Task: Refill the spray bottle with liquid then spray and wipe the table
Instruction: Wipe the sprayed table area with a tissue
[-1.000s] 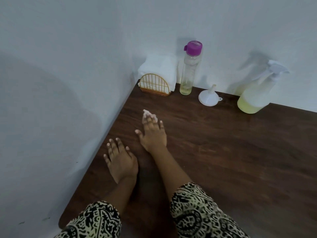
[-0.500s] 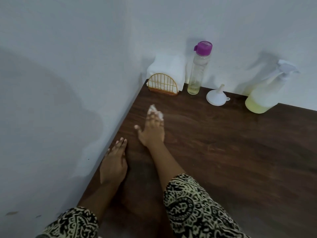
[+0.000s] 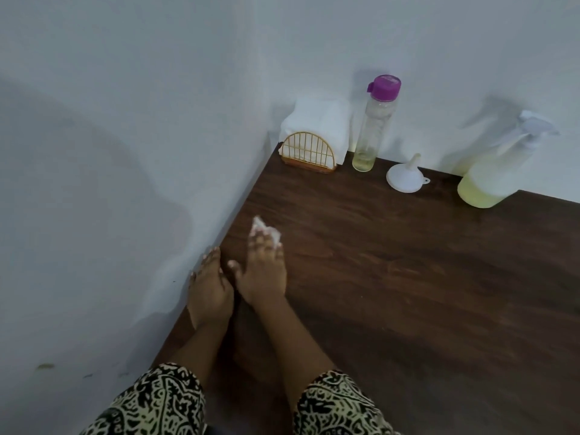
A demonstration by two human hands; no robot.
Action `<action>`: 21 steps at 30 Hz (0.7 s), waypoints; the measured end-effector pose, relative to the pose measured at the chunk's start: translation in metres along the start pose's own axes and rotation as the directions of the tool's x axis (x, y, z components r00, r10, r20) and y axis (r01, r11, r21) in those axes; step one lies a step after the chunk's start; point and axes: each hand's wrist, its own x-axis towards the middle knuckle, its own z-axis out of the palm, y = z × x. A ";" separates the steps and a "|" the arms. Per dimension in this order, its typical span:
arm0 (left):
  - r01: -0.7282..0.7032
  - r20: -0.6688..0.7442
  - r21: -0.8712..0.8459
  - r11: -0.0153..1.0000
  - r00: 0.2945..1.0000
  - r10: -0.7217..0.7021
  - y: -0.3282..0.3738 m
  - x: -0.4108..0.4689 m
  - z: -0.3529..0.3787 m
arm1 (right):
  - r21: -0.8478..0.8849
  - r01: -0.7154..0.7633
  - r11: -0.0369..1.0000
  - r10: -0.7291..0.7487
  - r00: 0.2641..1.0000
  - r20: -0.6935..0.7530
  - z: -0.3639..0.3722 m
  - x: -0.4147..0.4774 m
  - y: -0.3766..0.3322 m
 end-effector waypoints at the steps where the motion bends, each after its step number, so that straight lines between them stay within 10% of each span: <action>1: 0.019 -0.010 -0.028 0.999 1.000 -0.019 0.000 0.000 0.000 | -0.013 0.069 0.998 -0.068 0.997 0.044 0.005 -0.003 -0.005; 4: 0.022 -0.045 -0.046 0.999 0.999 -0.025 0.001 0.001 -0.001 | -0.051 0.109 0.993 -0.107 0.993 0.042 0.000 -0.007 0.011; 13: -0.085 0.008 0.106 0.991 0.996 0.084 -0.003 0.005 0.005 | 0.019 -0.453 0.891 0.450 0.878 -0.164 -0.034 -0.061 0.093; 21: -0.108 -0.006 0.011 0.994 0.994 0.108 -0.007 0.007 0.003 | -0.095 -0.030 0.995 0.034 0.999 0.041 0.005 -0.075 0.020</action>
